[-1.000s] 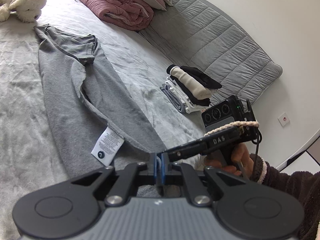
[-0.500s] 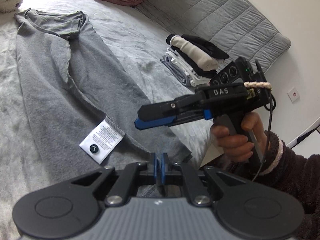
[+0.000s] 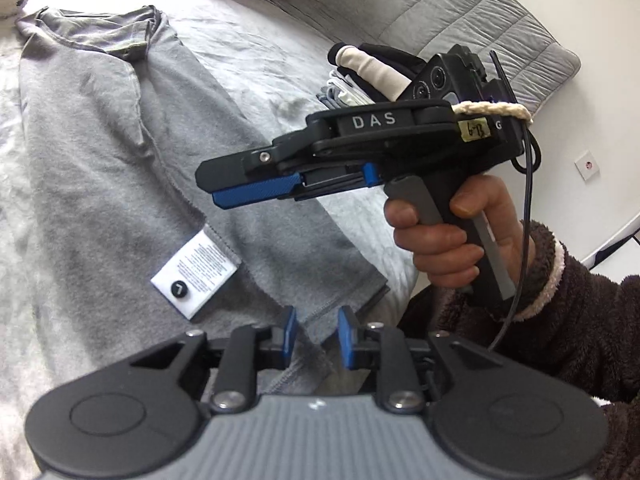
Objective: Fold clothes
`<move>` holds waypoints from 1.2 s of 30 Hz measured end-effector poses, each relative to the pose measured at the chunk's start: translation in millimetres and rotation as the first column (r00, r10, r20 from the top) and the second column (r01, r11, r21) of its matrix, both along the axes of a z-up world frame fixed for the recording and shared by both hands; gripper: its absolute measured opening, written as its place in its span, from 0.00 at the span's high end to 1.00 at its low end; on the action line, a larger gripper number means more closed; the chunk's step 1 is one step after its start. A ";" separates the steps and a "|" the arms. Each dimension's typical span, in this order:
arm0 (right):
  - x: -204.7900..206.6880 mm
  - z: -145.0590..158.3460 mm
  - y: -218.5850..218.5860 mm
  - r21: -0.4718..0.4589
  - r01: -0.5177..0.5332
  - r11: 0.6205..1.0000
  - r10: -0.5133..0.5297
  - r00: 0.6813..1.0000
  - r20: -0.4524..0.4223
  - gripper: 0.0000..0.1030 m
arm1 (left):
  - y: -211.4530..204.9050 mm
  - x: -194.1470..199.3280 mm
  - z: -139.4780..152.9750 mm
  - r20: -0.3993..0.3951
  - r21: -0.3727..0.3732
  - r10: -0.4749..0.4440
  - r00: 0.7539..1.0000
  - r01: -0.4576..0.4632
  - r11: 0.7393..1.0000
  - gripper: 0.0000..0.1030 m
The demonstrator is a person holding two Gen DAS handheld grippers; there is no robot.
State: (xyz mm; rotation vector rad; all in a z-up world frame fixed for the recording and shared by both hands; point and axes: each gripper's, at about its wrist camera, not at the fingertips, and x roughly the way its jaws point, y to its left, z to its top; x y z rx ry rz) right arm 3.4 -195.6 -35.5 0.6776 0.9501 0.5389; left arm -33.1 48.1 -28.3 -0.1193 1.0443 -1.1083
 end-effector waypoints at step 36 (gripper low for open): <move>25.5 0.4 41.1 -0.313 0.009 0.950 0.031 0.992 0.123 0.95 | -27.3 13.2 -4.1 0.071 0.152 0.117 0.991 -0.127 0.980 0.93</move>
